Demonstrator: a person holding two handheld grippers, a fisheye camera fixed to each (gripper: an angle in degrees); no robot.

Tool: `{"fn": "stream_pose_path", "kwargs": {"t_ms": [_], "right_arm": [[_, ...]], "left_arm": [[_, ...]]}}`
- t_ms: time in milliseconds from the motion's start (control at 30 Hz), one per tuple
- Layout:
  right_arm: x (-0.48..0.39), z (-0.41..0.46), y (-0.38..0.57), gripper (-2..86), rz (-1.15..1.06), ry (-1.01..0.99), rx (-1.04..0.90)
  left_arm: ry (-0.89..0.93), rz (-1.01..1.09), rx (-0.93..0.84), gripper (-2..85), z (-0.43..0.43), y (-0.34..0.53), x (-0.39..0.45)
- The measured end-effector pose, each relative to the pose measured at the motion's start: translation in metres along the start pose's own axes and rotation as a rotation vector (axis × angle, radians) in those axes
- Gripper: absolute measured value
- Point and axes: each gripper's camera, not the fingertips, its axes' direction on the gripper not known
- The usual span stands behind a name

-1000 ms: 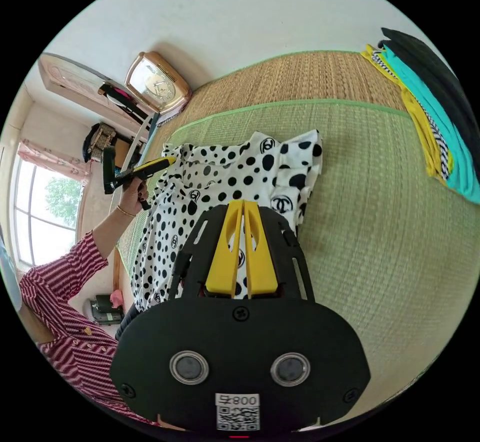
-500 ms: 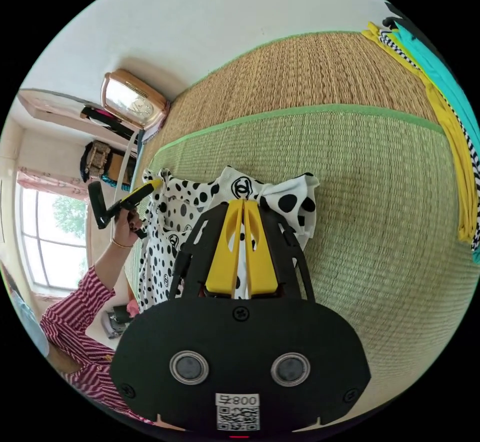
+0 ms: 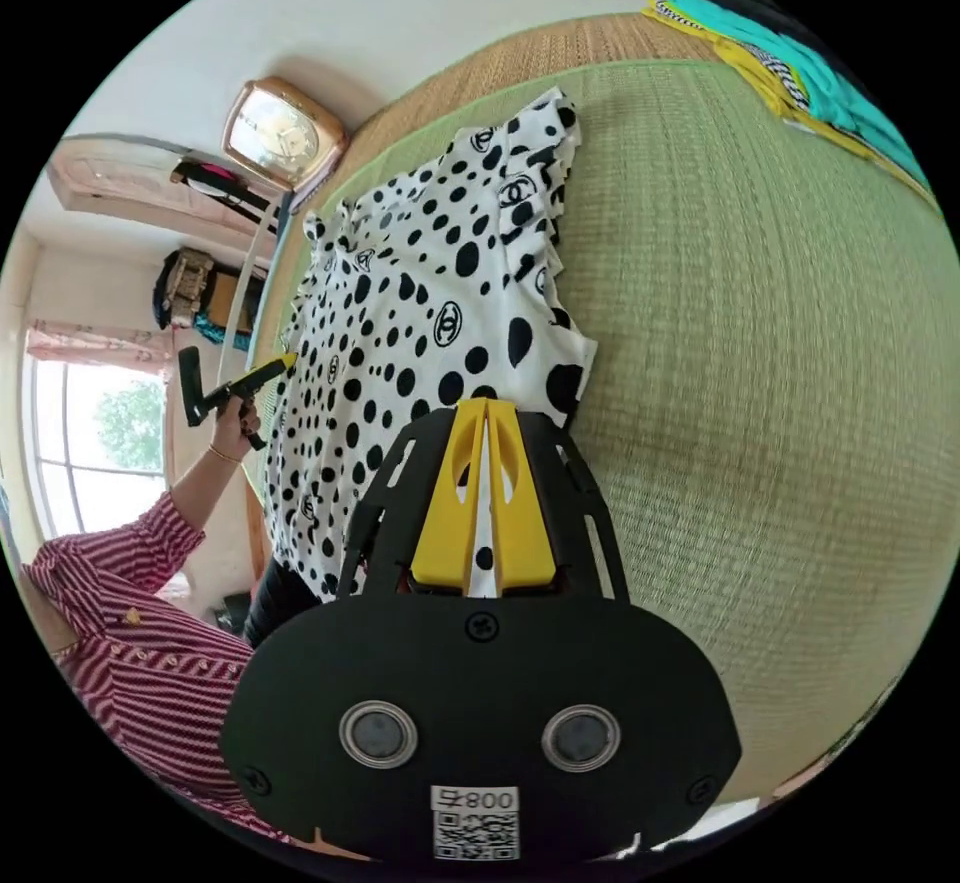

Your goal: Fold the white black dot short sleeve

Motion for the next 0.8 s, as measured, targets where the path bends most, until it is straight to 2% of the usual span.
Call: {"fn": "stream_pose_path", "kwargs": {"t_ms": [67, 233, 400, 600, 800], "right_arm": [[0.005, -0.012, -0.009, 0.1, 0.049, 0.02, 0.017], [-0.023, -0.046, 0.009, 0.3, -0.015, 0.032, 0.005], [-0.022, -0.067, 0.08, 1.2, 0.022, -0.008, 0.004], [-0.004, -0.071, 0.175, 4.7, 0.127, -0.027, -0.027], [0.018, -0.065, 0.223, 6.8, 0.222, -0.065, -0.034]], "left_arm": [[0.041, -0.036, 0.032, 0.3, -0.021, 0.006, -0.005], [0.109, -0.06, 0.058, 0.5, -0.079, 0.067, -0.02], [0.172, -0.204, 0.042, 2.4, -0.126, 0.19, -0.05], [0.241, -0.374, -0.005, 6.6, -0.143, 0.295, -0.087], [0.385, -0.456, -0.022, 9.7, -0.138, 0.326, -0.117]]}}
